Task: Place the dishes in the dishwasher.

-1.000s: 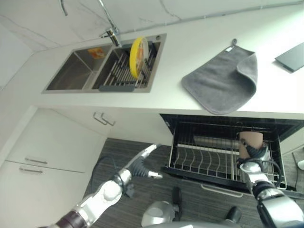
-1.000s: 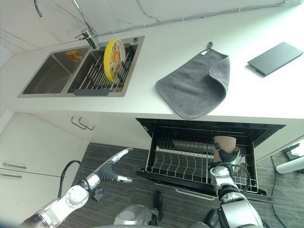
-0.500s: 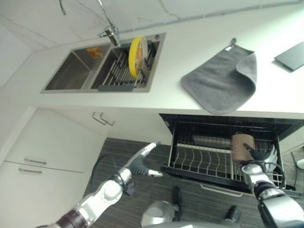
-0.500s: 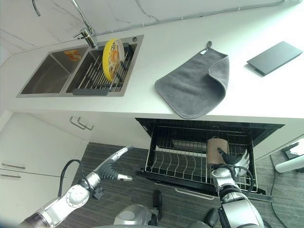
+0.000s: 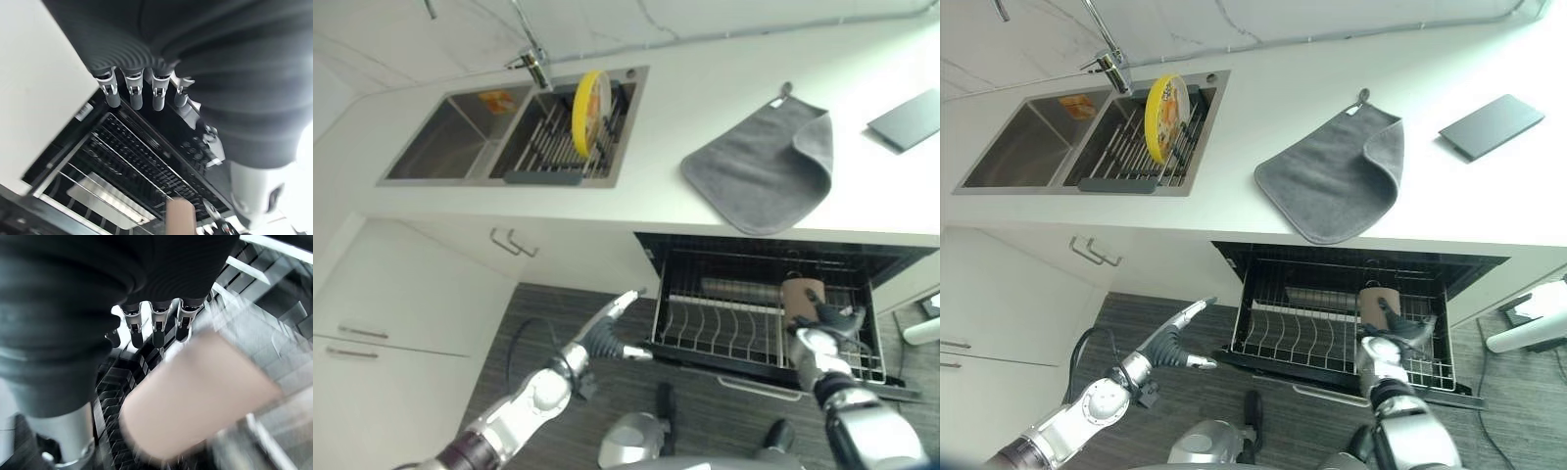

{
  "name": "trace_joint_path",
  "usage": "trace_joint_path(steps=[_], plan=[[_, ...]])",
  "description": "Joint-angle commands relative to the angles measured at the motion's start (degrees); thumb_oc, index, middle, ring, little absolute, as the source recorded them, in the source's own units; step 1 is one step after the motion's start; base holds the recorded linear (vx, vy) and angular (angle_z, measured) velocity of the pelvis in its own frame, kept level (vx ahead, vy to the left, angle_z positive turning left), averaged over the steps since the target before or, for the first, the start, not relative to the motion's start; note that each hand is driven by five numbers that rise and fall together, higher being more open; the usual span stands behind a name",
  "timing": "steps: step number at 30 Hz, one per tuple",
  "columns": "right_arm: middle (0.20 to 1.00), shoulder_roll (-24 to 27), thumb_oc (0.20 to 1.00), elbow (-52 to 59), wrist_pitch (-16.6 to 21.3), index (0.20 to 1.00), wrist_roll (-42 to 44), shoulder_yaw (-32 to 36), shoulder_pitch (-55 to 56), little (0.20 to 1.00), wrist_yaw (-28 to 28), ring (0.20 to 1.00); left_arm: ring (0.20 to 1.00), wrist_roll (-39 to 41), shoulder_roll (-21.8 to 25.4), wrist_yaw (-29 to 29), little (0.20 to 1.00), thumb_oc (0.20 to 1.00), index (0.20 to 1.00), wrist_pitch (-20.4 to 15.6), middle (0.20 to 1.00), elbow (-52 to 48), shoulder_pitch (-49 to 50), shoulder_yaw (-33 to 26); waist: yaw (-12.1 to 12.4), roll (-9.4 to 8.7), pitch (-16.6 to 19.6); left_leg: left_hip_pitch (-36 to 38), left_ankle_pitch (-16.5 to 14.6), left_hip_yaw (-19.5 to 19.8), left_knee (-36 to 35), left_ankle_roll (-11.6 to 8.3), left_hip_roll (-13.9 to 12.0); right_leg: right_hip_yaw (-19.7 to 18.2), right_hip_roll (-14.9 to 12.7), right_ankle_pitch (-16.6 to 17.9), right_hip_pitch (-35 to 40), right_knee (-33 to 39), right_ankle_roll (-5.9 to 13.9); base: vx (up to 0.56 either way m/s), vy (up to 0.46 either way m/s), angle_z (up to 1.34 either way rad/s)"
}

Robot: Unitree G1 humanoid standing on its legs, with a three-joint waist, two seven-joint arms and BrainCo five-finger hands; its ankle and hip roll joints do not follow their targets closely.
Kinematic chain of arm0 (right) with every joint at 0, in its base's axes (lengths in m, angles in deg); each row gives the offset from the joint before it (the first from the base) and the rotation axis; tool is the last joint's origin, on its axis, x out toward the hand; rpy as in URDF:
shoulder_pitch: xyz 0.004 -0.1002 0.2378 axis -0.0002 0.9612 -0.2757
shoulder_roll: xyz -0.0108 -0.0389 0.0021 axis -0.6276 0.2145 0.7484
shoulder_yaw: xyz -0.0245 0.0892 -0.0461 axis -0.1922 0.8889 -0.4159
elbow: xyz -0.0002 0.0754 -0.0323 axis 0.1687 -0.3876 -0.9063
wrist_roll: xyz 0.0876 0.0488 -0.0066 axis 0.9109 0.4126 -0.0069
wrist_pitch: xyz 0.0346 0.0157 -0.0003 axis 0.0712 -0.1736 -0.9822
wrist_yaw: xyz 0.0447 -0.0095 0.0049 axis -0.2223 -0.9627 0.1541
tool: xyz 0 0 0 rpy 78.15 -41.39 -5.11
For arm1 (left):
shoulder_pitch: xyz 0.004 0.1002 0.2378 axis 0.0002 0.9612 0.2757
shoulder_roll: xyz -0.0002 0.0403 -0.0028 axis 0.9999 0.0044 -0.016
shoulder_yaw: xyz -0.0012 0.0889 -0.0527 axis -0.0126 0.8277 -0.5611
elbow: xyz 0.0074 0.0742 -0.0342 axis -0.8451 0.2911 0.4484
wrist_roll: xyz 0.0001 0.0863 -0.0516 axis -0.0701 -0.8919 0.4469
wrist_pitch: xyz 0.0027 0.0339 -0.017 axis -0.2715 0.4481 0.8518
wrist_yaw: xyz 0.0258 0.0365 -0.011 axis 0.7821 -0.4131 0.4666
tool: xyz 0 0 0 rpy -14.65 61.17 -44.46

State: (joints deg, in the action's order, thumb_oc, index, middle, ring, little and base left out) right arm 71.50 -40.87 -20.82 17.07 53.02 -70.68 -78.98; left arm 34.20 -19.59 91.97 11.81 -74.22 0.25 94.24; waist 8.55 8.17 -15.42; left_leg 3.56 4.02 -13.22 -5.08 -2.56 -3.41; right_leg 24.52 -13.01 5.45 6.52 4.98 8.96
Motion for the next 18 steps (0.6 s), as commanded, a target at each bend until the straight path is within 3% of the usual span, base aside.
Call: trace_joint_path(steps=[1, 5, 13, 18], plan=[[1.0, 2.5, 1.0, 1.9, 3.3, 1.0, 1.6, -2.7, -0.6, 1.0, 1.0, 1.0, 1.0, -2.4, 0.6, 1.5, 1.0, 1.0, 1.0, -0.1, 1.0, 0.1, -0.3, 0.1, 0.1, -1.21, 2.2, 0.3, -4.6, -3.3, 2.9, 0.08, -0.2, -2.2, -1.8, -5.4, -3.5, -8.6, 0.12, -0.06, -0.033, -0.19], [1.0, 2.5, 1.0, 12.1, 2.1, 1.0, 0.9, -5.1, 4.7, 1.0, 3.2, 1.0, 1.0, -2.1, -1.9, 2.7, 1.0, 1.0, 1.0, -0.7, 1.0, 4.9, 0.5, -1.8, -1.4, -3.15, 4.2, 1.9, -4.8, -5.3, 3.3, -0.27, -1.6, -2.1, -1.1, -5.3, -1.9, -7.5, -0.11, -0.05, -0.026, -0.23], [1.0, 4.3, 1.0, 20.8, 1.2, 1.0, 2.4, -3.6, 8.0, 1.0, 5.8, 1.0, 1.0, -0.9, -5.0, 1.3, 1.0, 1.0, 1.0, -0.3, 1.0, 10.0, -0.2, -4.5, -2.8, -5.77, 6.2, 4.1, -5.5, -5.4, 3.6, -0.39, -2.4, -3.2, 0.4, -5.3, 0.2, -6.1, -0.77, -0.02, -0.035, -0.17], [1.0, 5.4, 1.0, 30.3, 0.9, 1.0, 5.9, -3.1, 10.1, 1.0, 15.0, 1.0, 1.0, -0.2, -5.8, -0.1, 1.0, 1.0, 1.0, 0.2, 1.0, 12.2, -0.6, -6.5, -4.3, -6.81, 6.9, 5.2, -5.8, -5.7, 3.8, -0.4, -2.8, -4.5, 1.1, -5.5, 0.9, -5.5, -1.13, 0.0, -0.008, -0.08]])
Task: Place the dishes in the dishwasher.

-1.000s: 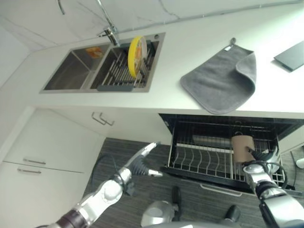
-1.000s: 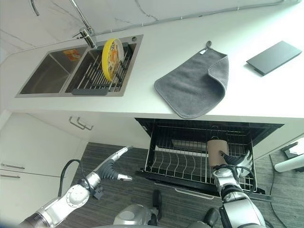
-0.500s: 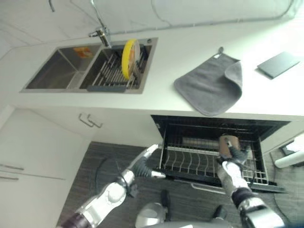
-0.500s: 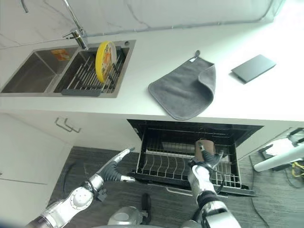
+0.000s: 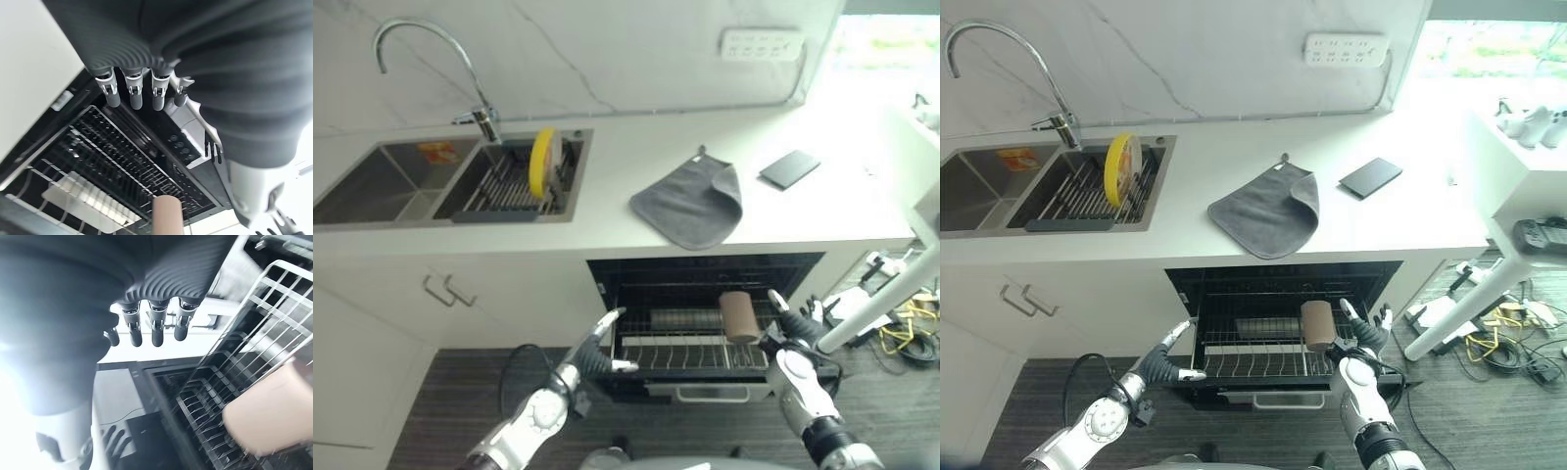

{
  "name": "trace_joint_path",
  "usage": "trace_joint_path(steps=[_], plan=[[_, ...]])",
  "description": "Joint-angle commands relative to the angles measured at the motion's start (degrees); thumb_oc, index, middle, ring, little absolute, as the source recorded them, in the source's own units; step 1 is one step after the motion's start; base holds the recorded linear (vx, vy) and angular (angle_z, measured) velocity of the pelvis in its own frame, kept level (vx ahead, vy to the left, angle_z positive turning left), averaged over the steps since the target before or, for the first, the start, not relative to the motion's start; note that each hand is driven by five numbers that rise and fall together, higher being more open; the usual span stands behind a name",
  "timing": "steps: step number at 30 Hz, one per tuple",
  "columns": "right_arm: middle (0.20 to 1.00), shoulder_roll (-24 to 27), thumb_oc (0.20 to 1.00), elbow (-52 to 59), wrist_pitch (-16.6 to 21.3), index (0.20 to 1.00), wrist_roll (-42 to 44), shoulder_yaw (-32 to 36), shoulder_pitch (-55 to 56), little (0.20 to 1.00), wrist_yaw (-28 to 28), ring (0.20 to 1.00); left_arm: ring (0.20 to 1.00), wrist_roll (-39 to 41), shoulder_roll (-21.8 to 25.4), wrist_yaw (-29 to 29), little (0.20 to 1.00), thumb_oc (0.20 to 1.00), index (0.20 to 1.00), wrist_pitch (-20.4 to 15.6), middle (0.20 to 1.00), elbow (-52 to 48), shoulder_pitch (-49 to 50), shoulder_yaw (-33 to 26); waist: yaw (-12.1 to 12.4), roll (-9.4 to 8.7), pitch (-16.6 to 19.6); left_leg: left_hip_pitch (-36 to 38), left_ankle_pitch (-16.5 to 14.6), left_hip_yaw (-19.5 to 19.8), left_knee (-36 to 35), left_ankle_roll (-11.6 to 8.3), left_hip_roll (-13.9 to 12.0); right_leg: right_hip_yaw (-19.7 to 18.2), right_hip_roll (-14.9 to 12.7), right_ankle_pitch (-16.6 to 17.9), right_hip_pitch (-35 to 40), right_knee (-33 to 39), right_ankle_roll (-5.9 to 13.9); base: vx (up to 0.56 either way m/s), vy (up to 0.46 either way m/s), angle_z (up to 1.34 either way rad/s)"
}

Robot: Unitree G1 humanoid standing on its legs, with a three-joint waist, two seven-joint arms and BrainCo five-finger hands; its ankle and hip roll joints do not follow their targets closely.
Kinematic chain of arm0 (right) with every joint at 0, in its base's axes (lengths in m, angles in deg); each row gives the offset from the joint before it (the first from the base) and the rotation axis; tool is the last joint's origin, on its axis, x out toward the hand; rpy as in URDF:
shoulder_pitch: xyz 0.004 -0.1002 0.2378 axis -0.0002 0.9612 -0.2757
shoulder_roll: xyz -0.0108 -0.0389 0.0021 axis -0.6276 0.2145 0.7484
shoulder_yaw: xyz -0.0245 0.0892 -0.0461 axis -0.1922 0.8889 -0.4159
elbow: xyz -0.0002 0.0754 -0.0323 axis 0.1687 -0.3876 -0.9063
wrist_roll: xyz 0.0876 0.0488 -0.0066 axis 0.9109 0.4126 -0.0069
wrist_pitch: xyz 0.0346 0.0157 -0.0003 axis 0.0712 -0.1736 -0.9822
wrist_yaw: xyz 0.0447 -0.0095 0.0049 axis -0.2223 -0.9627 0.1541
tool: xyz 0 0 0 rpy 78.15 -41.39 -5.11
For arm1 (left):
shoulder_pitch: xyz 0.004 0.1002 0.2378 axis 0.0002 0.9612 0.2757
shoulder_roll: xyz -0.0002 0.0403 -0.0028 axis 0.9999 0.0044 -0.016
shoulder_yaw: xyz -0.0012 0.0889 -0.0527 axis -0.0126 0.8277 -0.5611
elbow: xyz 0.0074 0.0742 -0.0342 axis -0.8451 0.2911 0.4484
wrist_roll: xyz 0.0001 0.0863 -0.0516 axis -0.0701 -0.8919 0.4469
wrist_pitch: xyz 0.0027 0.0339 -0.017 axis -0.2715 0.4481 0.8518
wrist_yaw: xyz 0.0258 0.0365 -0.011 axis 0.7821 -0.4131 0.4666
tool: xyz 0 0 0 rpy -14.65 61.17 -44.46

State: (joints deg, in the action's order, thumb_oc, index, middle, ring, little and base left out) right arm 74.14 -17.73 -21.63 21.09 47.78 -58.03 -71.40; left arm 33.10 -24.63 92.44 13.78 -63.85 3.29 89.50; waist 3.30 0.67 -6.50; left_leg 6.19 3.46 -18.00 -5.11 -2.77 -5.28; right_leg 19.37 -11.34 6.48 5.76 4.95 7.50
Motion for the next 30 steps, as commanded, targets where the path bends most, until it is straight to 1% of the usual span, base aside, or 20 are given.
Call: trace_joint_path(steps=[1, 3, 4, 5, 8, 10, 13, 15, 17, 18, 20, 21, 22, 23, 24, 25, 26, 28, 29, 30], plan=[[1.0, 2.9, 1.0, 8.1, 1.5, 1.0, 1.8, 2.2, -2.3, 1.0, 7.9, 1.0, 1.0, 1.0, -0.8, -0.6, 1.0, 1.0, 1.0, -1.8, 1.0, 2.0, -3.6, -1.9, 0.8, 0.64, -2.0, 2.6, -5.2, -1.0, 3.9, -0.2, -1.0, 0.6, -0.5, -6.5, 1.7, -5.5, 0.31, 0.02, -0.004, -0.03], [1.0, 3.7, 1.0, 14.2, 1.8, 1.0, 1.0, 3.6, -0.1, 1.0, 11.3, 1.0, 1.0, 2.2, -1.8, -1.3, 1.0, 1.0, 1.0, -1.3, 1.0, 4.1, -3.2, -3.7, -0.3, 0.16, -1.6, 2.9, -5.4, -1.3, 4.2, -0.2, -1.0, -0.2, -0.3, -6.3, 1.7, -5.1, 0.27, 0.02, -0.001, -0.06], [1.0, 3.8, 1.0, 14.3, 1.7, 1.0, 1.0, 3.6, -0.1, 1.0, 11.3, 1.0, 1.0, 2.2, -1.8, -1.3, 1.0, 1.0, 1.0, -1.3, 1.0, 4.1, -3.2, -3.6, -0.3, 0.18, -1.6, 2.9, -5.4, -1.3, 4.2, -0.2, -1.0, -0.2, -0.3, -6.3, 1.7, -5.1, 0.27, 0.01, -0.005, -0.14], [1.0, 4.3, 1.0, 15.9, 2.3, 1.0, 1.1, 4.6, 0.9, 1.0, 12.7, 1.0, 1.0, 2.7, -2.1, -1.3, 1.0, 1.0, 1.0, -0.9, 1.0, 5.1, -2.9, -4.3, -0.8, -0.09, -1.4, 3.0, -5.6, -1.4, 4.4, -0.21, -1.0, -0.5, -0.2, -6.1, 1.8, -4.8, 0.34, 0.01, -0.012, -0.2], [1.0, 5.6, 1.0, 19.0, 3.3, 1.0, 2.0, 8.4, 3.0, 1.0, 15.5, 1.0, 1.0, 4.0, -3.1, -0.4, 1.0, 1.0, 1.0, 1.0, 1.0, 7.7, -2.1, -6.3, -1.8, -0.71, -1.1, 3.2, -5.9, -1.6, 4.6, -0.16, -0.9, -1.2, -0.3, -5.6, 1.7, -4.3, 0.7, 0.01, -0.019, -0.12], [1.0, 6.4, 1.0, 20.3, 4.3, 1.0, 2.8, 10.9, 4.4, 1.0, 16.2, 1.0, 1.0, 7.2, -4.0, -0.2, 1.0, 1.0, 1.0, 2.2, 1.0, 9.8, -1.7, -7.6, -2.5, -1.12, -1.0, 3.4, -6.1, -2.0, 4.6, -0.11, -0.8, -1.4, -0.3, -5.4, 1.6, -4.1, 0.92, 0.01, -0.032, -0.14], [1.0, 7.1, 1.0, 21.3, 4.6, 1.0, 4.0, 14.9, 6.6, 1.0, 15.0, 1.0, 1.0, 6.2, -4.8, 0.0, 1.0, 1.0, 1.0, 1.6, 1.0, 11.5, -1.5, -9.1, -3.4, -1.69, -0.8, 3.6, -6.3, -2.8, 4.7, -0.04, -0.9, -1.8, -0.4, -4.9, 1.4, -4.0, 1.25, 0.0, -0.045, -0.19], [1.0, 7.4, 1.0, 20.9, 4.7, 1.0, 5.3, 16.9, 7.5, 1.0, 14.3, 1.0, 1.0, 5.5, -4.8, -0.2, 1.0, 1.0, 1.0, 1.9, 1.0, 11.3, -1.5, -9.5, -3.8, -1.89, -0.8, 3.7, -6.4, -3.0, 4.7, 0.01, -0.9, -2.0, -0.4, -4.8, 1.3, -3.9, 1.37, 0.0, -0.04, -0.13], [1.0, 7.4, 1.0, 20.4, 5.2, 1.0, 6.2, 18.3, 8.2, 1.0, 14.7, 1.0, 1.0, 5.1, -4.8, -0.2, 1.0, 1.0, 1.0, 2.0, 1.0, 11.2, -1.6, -9.5, -4.1, -1.98, -0.9, 3.7, -6.5, -3.3, 4.6, 0.01, -1.0, -2.2, -0.3, -4.7, 1.1, -3.9, 1.45, -0.01, -0.04, -0.19], [1.0, 7.3, 1.0, 19.9, 6.1, 1.0, 7.8, 19.7, 8.9, 1.0, 15.0, 1.0, 1.0, 5.1, -4.6, -0.5, 1.0, 1.0, 1.0, 2.3, 1.0, 11.0, -1.8, -9.6, -4.5, -2.1, -0.9, 3.8, -6.5, -3.6, 4.5, 0.04, -1.0, -2.4, -0.2, -4.5, 1.0, -3.7, 1.57, -0.01, -0.053, -0.16], [1.0, 7.0, 1.0, 19.5, 7.4, 1.0, 7.9, 21.0, 9.6, 1.0, 15.8, 1.0, 1.0, 5.4, -4.5, -1.7, 1.0, 1.0, 1.0, 2.7, 1.0, 10.5, -1.8, -9.8, -4.8, -2.11, -0.9, 3.9, -6.6, -3.7, 4.5, 0.08, -1.0, -2.6, -0.1, -4.4, 0.9, -3.6, 1.64, -0.01, -0.052, -0.05], [1.0, 6.7, 1.0, 19.8, 8.3, 1.0, 8.8, 21.3, 9.9, 1.0, 18.1, 1.0, 1.0, 6.1, -4.4, -1.4, 1.0, 1.0, 1.0, 2.6, 1.0, 10.3, -1.6, -9.9, -5.0, -2.05, -0.9, 3.9, -6.5, -3.8, 4.5, 0.06, -1.0, -2.6, -0.1, -4.3, 0.9, -3.5, 1.68, 0.0, -0.034, -0.07], [1.0, 6.6, 1.0, 20.0, 8.6, 1.0, 8.9, 21.3, 10.1, 1.0, 19.0, 1.0, 1.0, 6.7, -4.4, -1.4, 1.0, 1.0, 1.0, 2.6, 1.0, 10.1, -1.6, -10.0, -5.0, -2.02, -0.9, 3.9, -6.5, -3.8, 4.5, 0.05, -1.0, -2.6, -0.1, -4.2, 0.9, -3.4, 1.69, -0.01, -0.028, -0.1], [1.0, 6.5, 1.0, 20.7, 9.3, 1.0, 8.9, 20.8, 10.2, 1.0, 21.3, 1.0, 1.0, 9.2, -4.4, -1.7, 1.0, 1.0, 1.0, 2.6, 1.0, 9.7, -1.3, -10.4, -5.0, -1.9, -0.9, 4.0, -6.4, -3.9, 4.4, 0.07, -0.9, -2.5, -0.1, -4.1, 0.9, -3.2, 1.74, -0.02, -0.008, -0.1], [1.0, 6.4, 1.0, 21.5, 9.4, 1.0, 9.3, 20.4, 10.2, 1.0, 22.8, 1.0, 1.0, 11.0, -4.5, -2.2, 1.0, 1.0, 1.0, 1.8, 1.0, 9.5, -1.1, -10.8, -5.0, -1.83, -0.9, 4.0, -6.4, -3.9, 4.3, 0.03, -0.9, -2.5, -0.2, -3.9, 0.9, -3.0, 1.81, -0.04, 0.005, -0.12], [1.0, 6.3, 1.0, 22.4, 9.7, 1.0, 9.7, 19.9, 10.1, 1.0, 24.8, 1.0, 1.0, 13.5, -4.4, -3.2, 1.0, 1.0, 1.0, -0.3, 1.0, 8.9, -1.0, -11.3, -5.0, -1.77, -0.8, 4.0, -6.3, -4.1, 4.2, -0.03, -0.9, -2.2, -0.3, -3.7, 0.9, -2.9, 1.9, -0.05, 0.024, -0.12], [1.0, 6.5, 1.0, 23.6, 10.4, 1.0, 9.9, 19.3, 9.9, 1.0, 26.7, 1.0, 1.0, 17.0, -4.4, -5.0, 1.0, 1.0, 1.0, -1.4, 1.0, 7.7, -0.9, -11.9, -4.9, -1.7, -0.8, 4.1, -6.2, -4.3, 4.0, -0.05, -0.9, -1.8, -0.5, -3.4, 0.9, -2.6, 1.98, -0.06, 0.034, -0.07], [1.0, 6.7, 1.0, 26.5, 11.7, 1.0, 8.4, 18.9, 9.7, 1.0, 29.0, 1.0, 1.0, 25.0, -4.5, -10.0, 1.0, 1.0, 1.0, -4.2, 1.0, 3.5, -0.6, -13.7, -4.4, -1.56, -0.7, 4.3, -6.0, -4.6, 3.5, -0.05, -0.9, -0.9, -0.8, -3.0, 1.1, -2.3, 2.11, -0.06, 0.089, -0.02], [1.0, 6.9, 1.0, 29.4, 12.4, 1.0, 9.2, 19.7, 9.4, 1.0, 31.9, 1.0, 1.0, 30.1, -4.5, -14.8, 1.0, 1.0, 1.0, -5.1, 1.0, -2.5, -0.6, -16.2, -3.9, -1.39, -0.6, 4.4, -5.8, -4.5, 3.2, 0.03, -0.8, -0.4, -0.9, -2.7, 1.2, -2.2, 2.19, -0.07, 0.141, 0.02], [1.0, 6.9, 1.0, 31.0, 12.4, 1.0, 10.6, 20.3, 9.3, 1.0, 33.8, 1.0, 1.0, 31.8, -4.4, -16.9, 1.0, 1.0, 1.0, -5.2, 1.0, -6.6, -0.6, -17.5, -3.6, -1.32, -0.5, 4.4, -5.7, -4.2, 3.0, 0.14, -0.7, -0.2, -1.0, -2.6, 1.3, -2.2, 2.21, -0.08, 0.149, 0.03]])
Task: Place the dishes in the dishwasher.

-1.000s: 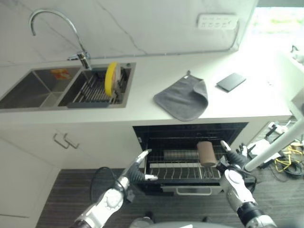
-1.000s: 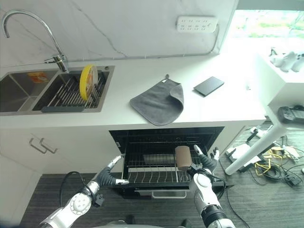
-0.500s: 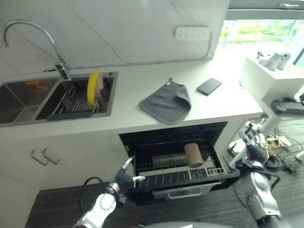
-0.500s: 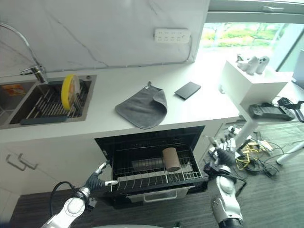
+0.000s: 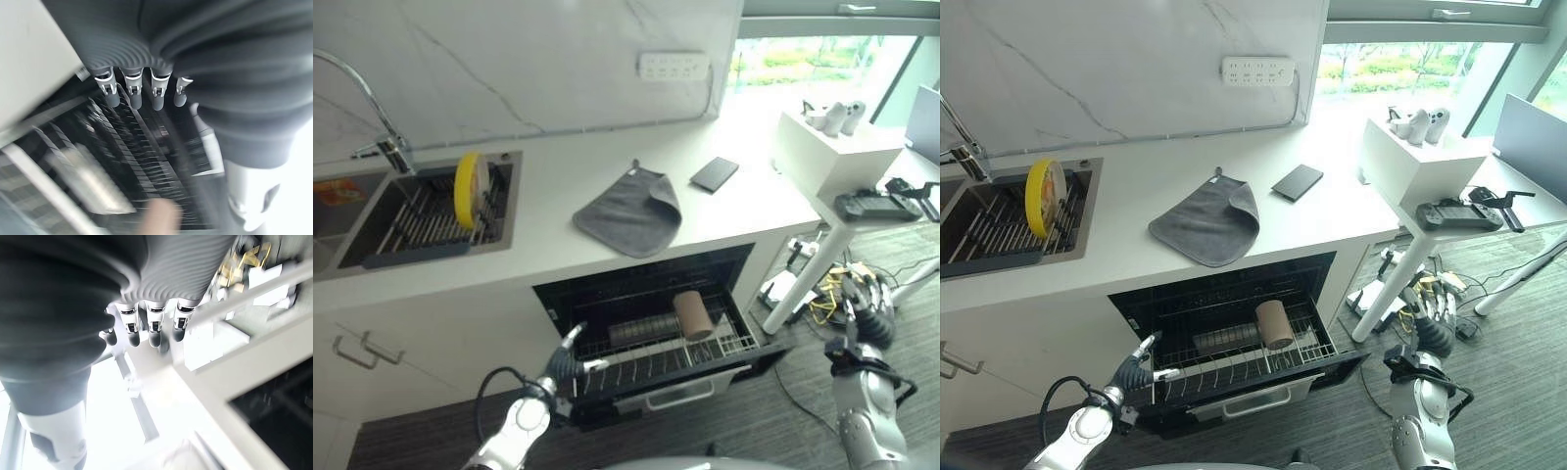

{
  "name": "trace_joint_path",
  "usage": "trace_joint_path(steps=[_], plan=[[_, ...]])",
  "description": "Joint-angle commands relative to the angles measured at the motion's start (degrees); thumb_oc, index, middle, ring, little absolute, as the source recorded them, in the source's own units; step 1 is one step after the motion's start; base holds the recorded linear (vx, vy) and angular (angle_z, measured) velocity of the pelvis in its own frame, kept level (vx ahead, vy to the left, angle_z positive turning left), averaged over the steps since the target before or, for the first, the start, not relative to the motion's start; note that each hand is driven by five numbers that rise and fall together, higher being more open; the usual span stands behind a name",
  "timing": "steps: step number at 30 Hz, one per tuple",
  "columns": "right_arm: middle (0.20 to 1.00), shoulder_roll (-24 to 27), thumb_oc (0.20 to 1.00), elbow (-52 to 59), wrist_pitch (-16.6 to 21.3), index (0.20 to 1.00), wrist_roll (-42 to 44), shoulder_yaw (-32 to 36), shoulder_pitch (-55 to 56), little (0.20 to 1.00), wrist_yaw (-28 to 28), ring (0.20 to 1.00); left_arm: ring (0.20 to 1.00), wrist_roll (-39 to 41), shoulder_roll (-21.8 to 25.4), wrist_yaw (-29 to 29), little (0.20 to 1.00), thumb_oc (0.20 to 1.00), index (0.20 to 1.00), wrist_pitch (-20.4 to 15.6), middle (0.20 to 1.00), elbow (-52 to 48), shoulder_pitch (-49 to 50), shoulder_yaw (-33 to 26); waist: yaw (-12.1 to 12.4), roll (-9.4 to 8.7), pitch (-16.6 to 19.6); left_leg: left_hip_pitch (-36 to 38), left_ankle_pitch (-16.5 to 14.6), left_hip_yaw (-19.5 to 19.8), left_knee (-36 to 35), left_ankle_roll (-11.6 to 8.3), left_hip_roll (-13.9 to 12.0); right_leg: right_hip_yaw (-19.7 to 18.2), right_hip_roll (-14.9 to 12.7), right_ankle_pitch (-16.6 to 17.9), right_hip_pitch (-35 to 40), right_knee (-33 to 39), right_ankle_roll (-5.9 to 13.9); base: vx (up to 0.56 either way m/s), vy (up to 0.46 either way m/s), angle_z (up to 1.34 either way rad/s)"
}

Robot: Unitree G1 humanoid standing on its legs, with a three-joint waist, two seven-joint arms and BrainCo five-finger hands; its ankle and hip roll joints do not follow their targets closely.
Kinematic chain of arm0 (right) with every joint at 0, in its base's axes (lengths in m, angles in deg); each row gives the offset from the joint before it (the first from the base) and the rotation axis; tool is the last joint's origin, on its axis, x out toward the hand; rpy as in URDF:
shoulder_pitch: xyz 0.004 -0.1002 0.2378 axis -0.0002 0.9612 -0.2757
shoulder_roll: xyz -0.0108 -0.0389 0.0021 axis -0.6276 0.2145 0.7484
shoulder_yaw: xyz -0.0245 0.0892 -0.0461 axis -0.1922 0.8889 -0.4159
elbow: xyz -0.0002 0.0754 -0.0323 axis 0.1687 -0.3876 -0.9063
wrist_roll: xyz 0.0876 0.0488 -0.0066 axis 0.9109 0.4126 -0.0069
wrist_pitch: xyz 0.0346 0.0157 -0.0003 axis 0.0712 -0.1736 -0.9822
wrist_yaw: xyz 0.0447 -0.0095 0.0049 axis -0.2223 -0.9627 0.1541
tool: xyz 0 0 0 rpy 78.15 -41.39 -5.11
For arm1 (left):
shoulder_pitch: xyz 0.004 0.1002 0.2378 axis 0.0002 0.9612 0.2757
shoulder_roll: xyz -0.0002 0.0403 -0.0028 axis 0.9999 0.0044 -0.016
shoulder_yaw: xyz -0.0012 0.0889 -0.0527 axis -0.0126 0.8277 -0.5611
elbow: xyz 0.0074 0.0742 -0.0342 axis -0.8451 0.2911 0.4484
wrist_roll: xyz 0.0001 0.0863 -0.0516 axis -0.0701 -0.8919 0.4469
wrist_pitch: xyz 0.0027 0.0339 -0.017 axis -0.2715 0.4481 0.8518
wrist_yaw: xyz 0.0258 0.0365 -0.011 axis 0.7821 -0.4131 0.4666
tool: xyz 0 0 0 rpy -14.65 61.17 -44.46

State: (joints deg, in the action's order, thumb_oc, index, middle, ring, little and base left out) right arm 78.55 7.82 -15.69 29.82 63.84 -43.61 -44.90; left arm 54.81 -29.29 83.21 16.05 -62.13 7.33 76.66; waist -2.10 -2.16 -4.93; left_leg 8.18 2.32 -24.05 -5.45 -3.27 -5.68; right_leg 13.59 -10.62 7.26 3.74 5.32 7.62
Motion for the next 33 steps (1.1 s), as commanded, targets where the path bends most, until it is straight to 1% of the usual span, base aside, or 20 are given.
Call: trace_joint_path(steps=[1, 2, 3, 4, 5, 6, 7, 8, 9, 10, 11, 15, 16, 18, 20, 23, 25, 27, 30, 33], plan=[[1.0, 2.5, 1.0, 7.0, 6.5, 1.0, 3.6, 5.0, -5.5, 1.0, 8.9, 1.0, 1.0, 12.0, 0.5, -10.5, 1.0, 1.0, 1.0, -7.4, 1.0, -12.9, -4.9, -5.8, 2.3, 1.56, -2.0, 2.4, -4.6, 2.4, 3.2, 0.81, 0.0, 5.9, -1.9, -3.4, 3.4, -2.8, 2.13, -0.07, 0.108, 0.06], [1.0, 2.6, 1.0, 8.0, 6.5, 1.0, 4.1, 5.3, -5.9, 1.0, 9.2, 1.0, 1.0, 13.0, 0.6, -12.5, 1.0, 1.0, 1.0, -7.1, 1.0, -16.6, -5.4, -6.5, 2.7, 1.54, -2.0, 2.2, -4.6, 2.9, 3.2, 0.96, 0.2, 6.0, -1.9, -3.5, 3.5, -3.0, 2.13, -0.09, 0.102, 0.11], [1.0, 2.6, 1.0, 8.9, 6.7, 1.0, 4.0, 5.3, -6.4, 1.0, 9.3, 1.0, 1.0, 13.6, 0.7, -14.2, 1.0, 1.0, 1.0, -7.9, 1.0, -19.8, -5.9, -7.1, 3.0, 1.5, -2.0, 2.0, -4.7, 3.4, 3.3, 1.15, 0.4, 6.1, -2.1, -3.6, 3.5, -3.1, 2.16, -0.06, 0.063, 0.26], [1.0, 2.6, 1.0, 9.0, 6.7, 1.0, 3.9, 5.3, -6.5, 1.0, 9.2, 1.0, 1.0, 13.4, 0.7, -14.3, 1.0, 1.0, 1.0, -8.0, 1.0, -20.4, -6.0, -7.2, 3.1, 1.48, -2.0, 2.0, -4.8, 3.5, 3.3, 1.2, 0.4, 6.2, -2.1, -3.6, 3.5, -3.2, 2.17, -0.08, 0.076, 0.26], [1.0, 3.0, 1.0, 10.5, 6.9, 1.0, 2.9, 5.0, -7.8, 1.0, 8.3, 1.0, 1.0, 14.5, 1.0, -15.7, 1.0, 1.0, 1.0, -6.9, 1.0, -25.7, -7.9, -8.1, 3.8, 1.36, -1.9, 1.6, -4.9, 4.7, 3.3, 1.54, 0.9, 6.5, -2.3, -3.8, 3.7, -3.5, 2.3, -0.07, 0.074, 0.21], [1.0, 3.1, 1.0, 11.4, 7.0, 1.0, 2.2, 4.7, -8.6, 1.0, 7.8, 1.0, 1.0, 15.5, 1.0, -16.5, 1.0, 1.0, 1.0, -7.0, 1.0, -28.2, -9.2, -8.6, 4.3, 1.3, -1.9, 1.4, -5.0, 5.5, 3.4, 1.8, 1.3, 6.6, -2.5, -3.8, 3.8, -3.6, 2.46, -0.07, 0.078, 0.09], [1.0, 3.1, 1.0, 11.6, 7.1, 1.0, 2.1, 4.6, -8.7, 1.0, 7.8, 1.0, 1.0, 15.6, 1.0, -16.6, 1.0, 1.0, 1.0, -7.5, 1.0, -28.6, -9.4, -8.7, 4.3, 1.28, -1.9, 1.4, -5.0, 5.7, 3.4, 1.85, 1.4, 6.7, -2.5, -3.8, 3.8, -3.6, 2.51, -0.06, 0.105, 0.23], [1.0, 3.2, 1.0, 14.1, 6.3, 1.0, 0.4, 4.1, -9.5, 1.0, 7.1, 1.0, 1.0, 17.1, 1.0, -16.6, 1.0, 1.0, 1.0, -7.8, 1.0, -32.7, -10.7, -10.8, 5.0, 1.29, -1.5, 1.2, -5.2, 7.0, 3.2, 2.22, 2.2, 6.8, -3.1, -3.4, 3.6, -3.9, 3.15, -0.06, 0.098, 0.28], [1.0, 3.2, 1.0, 15.0, 5.5, 1.0, -0.4, 4.1, -9.6, 1.0, 6.9, 1.0, 1.0, 16.8, 1.0, -15.8, 1.0, 1.0, 1.0, -8.4, 1.0, -33.9, -11.0, -11.8, 5.2, 1.28, -1.3, 0.9, -5.0, 7.3, 3.0, 2.39, 2.6, 6.8, -3.4, -3.1, 3.2, -3.9, 3.33, -0.06, 0.107, 0.24], [1.0, 3.2, 1.0, 15.7, 4.8, 1.0, -0.7, 4.1, -9.7, 1.0, 6.7, 1.0, 1.0, 16.5, 1.1, -15.0, 1.0, 1.0, 1.0, -8.4, 1.0, -34.7, -11.2, -12.6, 5.3, 1.3, -1.1, 0.9, -5.0, 7.5, 2.9, 2.49, 2.8, 6.8, -3.6, -3.0, 3.1, -4.0, 3.51, -0.04, 0.067, 0.1], [1.0, 3.2, 1.0, 16.7, 3.3, 1.0, -0.9, 3.9, -9.8, 1.0, 6.7, 1.0, 1.0, 16.1, 1.3, -13.7, 1.0, 1.0, 1.0, -7.8, 1.0, -35.9, -11.2, -14.0, 5.6, 1.33, -0.9, 0.9, -5.1, 7.9, 2.7, 2.67, 3.1, 6.8, -3.9, -2.8, 2.9, -4.1, 3.83, -0.03, 0.062, 0.05], [1.0, 2.9, 1.0, 18.6, -0.8, 1.0, -2.7, 2.8, -9.7, 1.0, 8.3, 1.0, 1.0, 15.6, 2.8, -10.5, 1.0, 1.0, 1.0, -8.1, 1.0, -36.8, -10.4, -17.9, 6.6, 1.34, -0.5, 0.9, -5.4, 8.7, 2.3, 3.18, 4.0, 7.2, -4.8, -2.5, 2.5, -4.8, 4.24, -0.02, 0.048, 0.06], [1.0, 2.8, 1.0, 18.9, -1.5, 1.0, -3.0, 2.5, -9.7, 1.0, 9.7, 1.0, 1.0, 15.9, 2.7, -10.1, 1.0, 1.0, 1.0, -8.8, 1.0, -37.2, -9.7, -19.0, 7.1, 1.33, -0.5, 0.8, -5.4, 9.0, 2.2, 3.33, 4.2, 7.3, -5.0, -2.5, 2.5, -4.9, 4.21, -0.01, 0.026, 0.17], [1.0, 2.8, 1.0, 19.6, -3.8, 1.0, -6.6, 1.4, -9.8, 1.0, 13.3, 1.0, 1.0, 15.2, 2.2, -7.4, 1.0, 1.0, 1.0, -10.0, 1.0, -37.9, -7.8, -21.8, 8.2, 1.3, -0.3, 0.5, -5.3, 9.6, 2.0, 3.54, 4.4, 7.6, -5.1, -2.9, 2.5, -5.2, 4.12, 0.0, 0.013, 0.12], [1.0, 3.3, 1.0, 19.6, -4.2, 1.0, -8.2, 0.8, -9.9, 1.0, 14.2, 1.0, 1.0, 14.8, 2.1, -6.1, 1.0, 1.0, 1.0, -10.5, 1.0, -37.4, -7.3, -22.6, 8.5, 1.26, -0.3, 0.5, -5.3, 9.8, 1.9, 3.59, 4.4, 7.8, -5.1, -3.0, 2.6, -5.2, 4.06, 0.0, -0.012, 0.06], [1.0, 4.7, 1.0, 18.9, -5.1, 1.0, -11.3, -0.8, -10.2, 1.0, 15.8, 1.0, 1.0, 12.2, 2.0, -2.6, 1.0, 1.0, 1.0, -11.0, 1.0, -36.3, -6.6, -24.2, 9.4, 0.91, -0.1, 0.2, -4.9, 9.9, 1.6, 3.45, 4.2, 8.4, -5.0, -3.1, 3.0, -4.8, 3.94, 0.01, -0.037, 0.21], [1.0, 5.4, 1.0, 18.0, -4.8, 1.0, -12.2, -1.7, -10.5, 1.0, 16.1, 1.0, 1.0, 9.9, 2.0, -1.0, 1.0, 1.0, 1.0, -10.1, 1.0, -34.9, -6.5, -24.4, 9.7, 0.73, 0.1, 0.2, -4.7, 9.8, 1.4, 3.28, 4.0, 8.6, -4.9, -3.1, 3.2, -4.4, 3.93, 0.01, -0.062, 0.11], [1.0, 6.2, 1.0, 16.6, -5.1, 1.0, -11.5, -2.9, -11.1, 1.0, 16.4, 1.0, 1.0, 6.0, 2.2, 1.1, 1.0, 1.0, 1.0, -8.2, 1.0, -32.1, -6.5, -23.4, 10.0, 0.47, 0.3, 0.2, -4.3, 9.7, 1.1, 2.98, 3.5, 8.8, -4.5, -3.3, 3.5, -4.0, 3.76, 0.04, -0.106, 0.2], [1.0, 6.4, 1.0, 15.3, -5.3, 1.0, -11.7, -3.5, -11.1, 1.0, 16.3, 1.0, 1.0, 4.2, 2.2, 2.0, 1.0, 1.0, 1.0, -8.0, 1.0, -30.8, -5.8, -23.1, 10.3, 0.33, 0.4, 0.2, -4.2, 9.6, 1.0, 2.72, 3.1, 9.0, -4.1, -3.4, 4.0, -3.3, 3.55, 0.03, -0.081, 0.1], [1.0, 6.5, 1.0, 14.0, -5.4, 1.0, -11.8, -3.4, -10.3, 1.0, 17.2, 1.0, 1.0, 4.2, 1.8, 1.4, 1.0, 1.0, 1.0, -8.6, 1.0, -30.1, -3.6, -23.6, 10.6, 0.2, 0.1, 0.3, -3.9, 9.5, 0.8, 2.2, 2.4, 8.9, -3.3, -3.4, 4.6, -2.4, 2.96, 0.03, -0.098, 0.03]])
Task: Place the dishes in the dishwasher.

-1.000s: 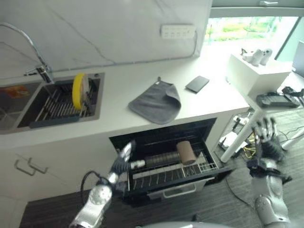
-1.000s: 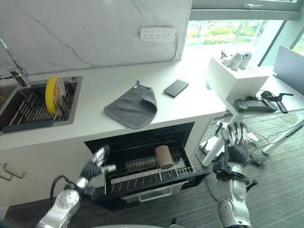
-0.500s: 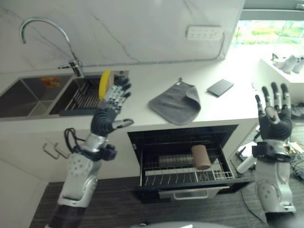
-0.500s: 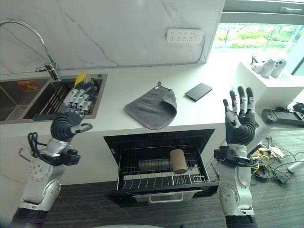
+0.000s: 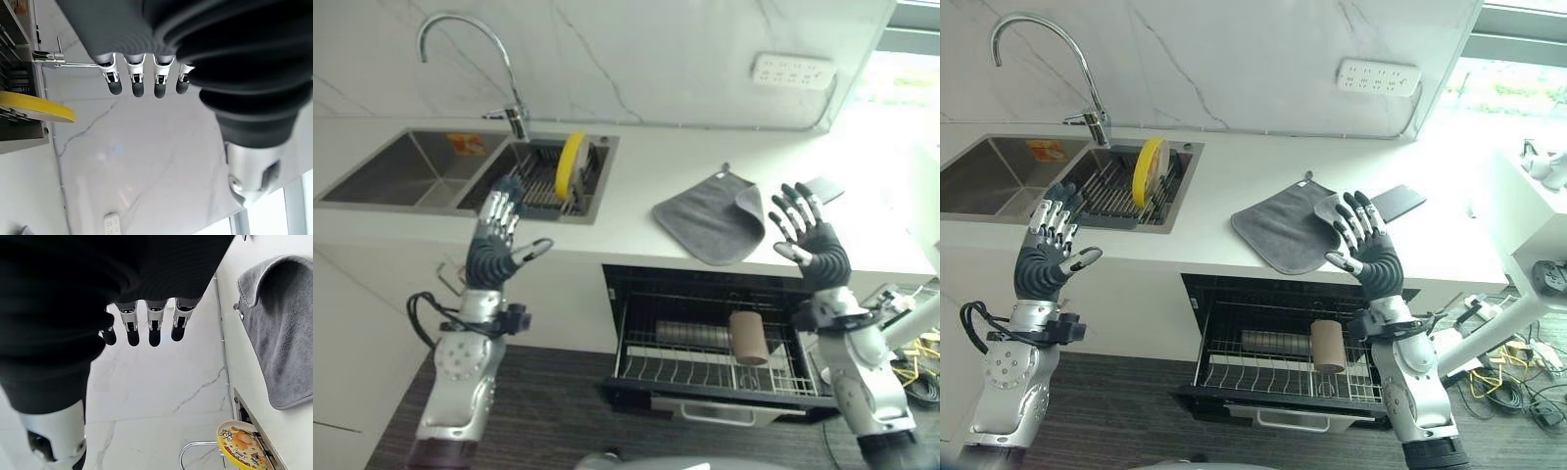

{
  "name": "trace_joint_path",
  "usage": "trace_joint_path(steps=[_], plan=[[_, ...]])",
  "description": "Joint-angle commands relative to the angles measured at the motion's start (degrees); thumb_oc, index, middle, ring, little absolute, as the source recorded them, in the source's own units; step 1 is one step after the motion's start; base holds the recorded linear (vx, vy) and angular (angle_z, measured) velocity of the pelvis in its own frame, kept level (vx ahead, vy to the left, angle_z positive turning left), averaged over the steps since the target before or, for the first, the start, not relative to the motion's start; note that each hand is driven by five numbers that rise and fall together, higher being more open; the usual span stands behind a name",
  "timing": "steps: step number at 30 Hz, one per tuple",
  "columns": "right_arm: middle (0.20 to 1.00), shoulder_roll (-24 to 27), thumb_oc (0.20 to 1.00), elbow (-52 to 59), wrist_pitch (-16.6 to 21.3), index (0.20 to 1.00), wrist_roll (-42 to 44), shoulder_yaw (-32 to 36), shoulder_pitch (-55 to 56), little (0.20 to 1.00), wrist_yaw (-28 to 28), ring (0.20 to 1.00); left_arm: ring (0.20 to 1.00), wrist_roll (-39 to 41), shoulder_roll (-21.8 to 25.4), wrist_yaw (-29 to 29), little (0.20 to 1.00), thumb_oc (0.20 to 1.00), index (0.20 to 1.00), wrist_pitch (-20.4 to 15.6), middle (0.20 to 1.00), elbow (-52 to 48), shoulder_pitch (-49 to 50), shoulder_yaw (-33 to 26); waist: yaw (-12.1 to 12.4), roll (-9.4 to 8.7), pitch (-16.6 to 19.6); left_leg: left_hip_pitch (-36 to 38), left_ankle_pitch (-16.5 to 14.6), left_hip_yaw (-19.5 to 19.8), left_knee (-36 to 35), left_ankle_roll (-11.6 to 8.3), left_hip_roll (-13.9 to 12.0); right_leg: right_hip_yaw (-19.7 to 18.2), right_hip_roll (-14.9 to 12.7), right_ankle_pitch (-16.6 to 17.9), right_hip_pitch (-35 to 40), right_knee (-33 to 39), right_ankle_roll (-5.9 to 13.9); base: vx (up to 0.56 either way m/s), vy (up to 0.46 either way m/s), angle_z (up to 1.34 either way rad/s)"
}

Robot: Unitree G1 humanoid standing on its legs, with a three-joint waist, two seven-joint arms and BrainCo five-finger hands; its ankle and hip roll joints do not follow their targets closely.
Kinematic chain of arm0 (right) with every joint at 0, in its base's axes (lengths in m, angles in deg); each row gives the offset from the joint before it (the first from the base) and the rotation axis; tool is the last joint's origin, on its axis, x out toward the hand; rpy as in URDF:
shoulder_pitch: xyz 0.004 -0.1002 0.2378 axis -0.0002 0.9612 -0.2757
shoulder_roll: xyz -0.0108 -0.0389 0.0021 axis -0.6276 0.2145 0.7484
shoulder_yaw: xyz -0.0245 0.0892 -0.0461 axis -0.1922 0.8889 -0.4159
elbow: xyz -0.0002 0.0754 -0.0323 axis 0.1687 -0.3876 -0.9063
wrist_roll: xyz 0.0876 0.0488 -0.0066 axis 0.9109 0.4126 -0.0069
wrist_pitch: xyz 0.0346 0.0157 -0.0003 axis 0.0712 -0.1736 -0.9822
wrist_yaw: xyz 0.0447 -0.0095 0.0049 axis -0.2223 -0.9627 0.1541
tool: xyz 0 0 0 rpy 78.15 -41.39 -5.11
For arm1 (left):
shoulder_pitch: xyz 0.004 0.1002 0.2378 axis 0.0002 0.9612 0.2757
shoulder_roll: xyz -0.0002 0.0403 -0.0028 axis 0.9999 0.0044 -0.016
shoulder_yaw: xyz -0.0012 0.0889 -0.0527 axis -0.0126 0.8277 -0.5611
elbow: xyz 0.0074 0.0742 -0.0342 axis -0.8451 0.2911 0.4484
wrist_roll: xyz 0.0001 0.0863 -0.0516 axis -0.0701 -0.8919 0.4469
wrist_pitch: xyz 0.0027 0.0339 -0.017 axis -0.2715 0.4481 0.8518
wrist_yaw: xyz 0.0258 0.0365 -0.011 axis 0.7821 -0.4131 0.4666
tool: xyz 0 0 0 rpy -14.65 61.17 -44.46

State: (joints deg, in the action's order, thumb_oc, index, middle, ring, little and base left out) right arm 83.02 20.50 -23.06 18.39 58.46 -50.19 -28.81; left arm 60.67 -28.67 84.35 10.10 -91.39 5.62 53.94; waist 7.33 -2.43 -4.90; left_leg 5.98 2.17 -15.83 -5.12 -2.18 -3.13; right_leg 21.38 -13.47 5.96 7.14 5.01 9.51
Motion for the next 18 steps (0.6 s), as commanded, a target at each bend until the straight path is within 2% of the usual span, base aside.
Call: trace_joint_path(steps=[1, 5, 8, 10, 11, 13, 14, 15, 16, 17, 18], plan=[[1.0, 1.5, 1.0, -0.3, 6.3, 1.0, 1.7, -0.7, -6.2, 1.0, 5.1, 1.0, 1.0, 12.9, -3.3, -4.8, 1.0, 1.0, 1.0, -3.6, 1.0, -0.3, -3.8, 2.6, -1.6, 2.67, -1.4, 1.0, -2.8, -2.7, 4.6, -3.01, -3.4, 6.0, 4.9, -5.0, 0.2, -4.0, -3.03, 0.0, -0.049, 0.04], [1.0, 0.6, 1.0, -0.3, 4.2, 1.0, 4.5, -0.8, -6.7, 1.0, 4.6, 1.0, 1.0, 13.3, -3.5, -5.6, 1.0, 1.0, 1.0, -1.8, 1.0, -0.5, -4.0, 3.4, -1.1, 2.6, -0.8, 2.0, -3.3, -1.9, 3.4, -2.56, -2.0, 5.6, 4.9, -4.1, 0.5, -2.8, -2.52, -0.05, -0.014, 0.03], [1.0, -0.3, 1.0, -1.2, 2.8, 1.0, 0.3, -1.0, -6.8, 1.0, -0.3, 1.0, 1.0, 12.5, -3.6, -6.2, 1.0, 1.0, 1.0, -1.3, 1.0, 0.2, -4.7, 3.9, -1.5, 2.63, -0.5, 2.7, -3.8, -2.1, 2.7, -1.97, -1.0, 4.3, 5.7, -4.2, 0.6, -2.1, -2.76, -0.09, 0.0, 0.03], [1.0, -0.1, 1.0, -1.8, 2.1, 1.0, -1.9, -1.0, -7.0, 1.0, -3.7, 1.0, 1.0, 12.4, -3.5, -6.3, 1.0, 1.0, 1.0, -1.9, 1.0, 1.0, -5.7, 4.9, -1.8, 2.38, -0.5, 2.0, -4.9, -3.1, 5.7, -2.09, -0.8, 4.3, 5.4, -4.0, 0.6, -2.1, -2.91, -0.1, -0.007, 0.02], [1.0, 0.5, 1.0, -2.3, 2.7, 1.0, -2.9, -0.6, -7.6, 1.0, -5.1, 1.0, 1.0, 12.2, -3.4, -6.4, 1.0, 1.0, 1.0, -2.0, 1.0, 0.8, -6.9, 5.5, -2.1, 1.97, -0.8, 0.4, -6.3, -5.3, 10.7, -2.18, -1.4, 5.0, 4.7, -3.9, 0.7, -2.2, -3.24, -0.15, -0.008, 0.02], [1.0, 1.8, 1.0, -2.4, 3.0, 1.0, -5.2, -0.2, -8.2, 1.0, -5.6, 1.0, 1.0, 12.2, -3.5, -6.9, 1.0, 1.0, 1.0, -1.0, 1.0, 0.8, -9.2, 6.6, -3.2, 1.29, -1.4, -2.9, -3.9, -9.5, 20.0, -4.14, -6.3, 6.3, 3.5, -3.8, 1.2, -2.0, -4.03, -0.2, 0.121, 0.38], [1.0, 2.6, 1.0, -3.0, 3.5, 1.0, -5.4, -0.9, -9.3, 1.0, -5.2, 1.0, 1.0, 11.7, -3.9, -6.6, 1.0, 1.0, 1.0, -0.9, 1.0, 1.1, -10.0, 7.0, -3.4, 1.55, -1.7, -3.9, -2.6, -7.7, 22.4, -4.91, -8.1, 5.6, 3.0, -3.7, 0.2, -2.8, -4.37, -0.2, 0.326, 0.79], [1.0, 2.9, 1.0, -3.4, 3.7, 1.0, -5.0, -1.2, -9.8, 1.0, -4.9, 1.0, 1.0, 11.8, -3.9, -6.7, 1.0, 1.0, 1.0, -0.8, 1.0, 1.0, -9.9, 6.8, -3.2, 1.82, -1.7, -3.8, -2.2, -6.2, 21.6, -4.94, -8.4, 4.9, 2.7, -3.7, -0.5, -3.3, -4.31, -0.18, 0.451, 0.5], [1.0, 2.9, 1.0, -3.9, 3.8, 1.0, -4.2, -1.5, -10.4, 1.0, -4.7, 1.0, 1.0, 12.5, -3.8, -6.9, 1.0, 1.0, 1.0, -0.9, 1.0, 0.9, -9.3, 6.5, -2.9, 2.22, -1.4, -2.6, -1.0, -4.4, 19.1, -5.18, -9.0, 4.1, 2.4, -3.5, -1.0, -3.7, -4.07, -0.21, 0.581, 0.02], [1.0, 2.7, 1.0, -4.4, 4.2, 1.0, -2.8, -1.4, -10.8, 1.0, -5.1, 1.0, 1.0, 13.8, -3.5, -8.1, 1.0, 1.0, 1.0, -1.5, 1.0, 0.5, -8.1, 5.5, -2.3, 2.57, -1.0, -1.2, 2.5, -2.4, 14.2, -5.37, -10.3, 3.7, 1.6, -2.6, -1.7, -4.0, -3.96, -0.23, 0.82, -0.54], [1.0, 2.1, 1.0, -4.2, 3.0, 1.0, -1.7, -0.7, -10.5, 1.0, -5.0, 1.0, 1.0, 14.9, -2.8, -9.3, 1.0, 1.0, 1.0, -2.0, 1.0, -0.5, -6.2, 3.9, -1.2, 3.18, -0.8, -0.3, 5.3, 3.5, 9.1, -6.33, -11.6, 0.5, 0.4, -2.4, -1.5, -3.9, -2.62, -0.23, 0.816, -0.55]])
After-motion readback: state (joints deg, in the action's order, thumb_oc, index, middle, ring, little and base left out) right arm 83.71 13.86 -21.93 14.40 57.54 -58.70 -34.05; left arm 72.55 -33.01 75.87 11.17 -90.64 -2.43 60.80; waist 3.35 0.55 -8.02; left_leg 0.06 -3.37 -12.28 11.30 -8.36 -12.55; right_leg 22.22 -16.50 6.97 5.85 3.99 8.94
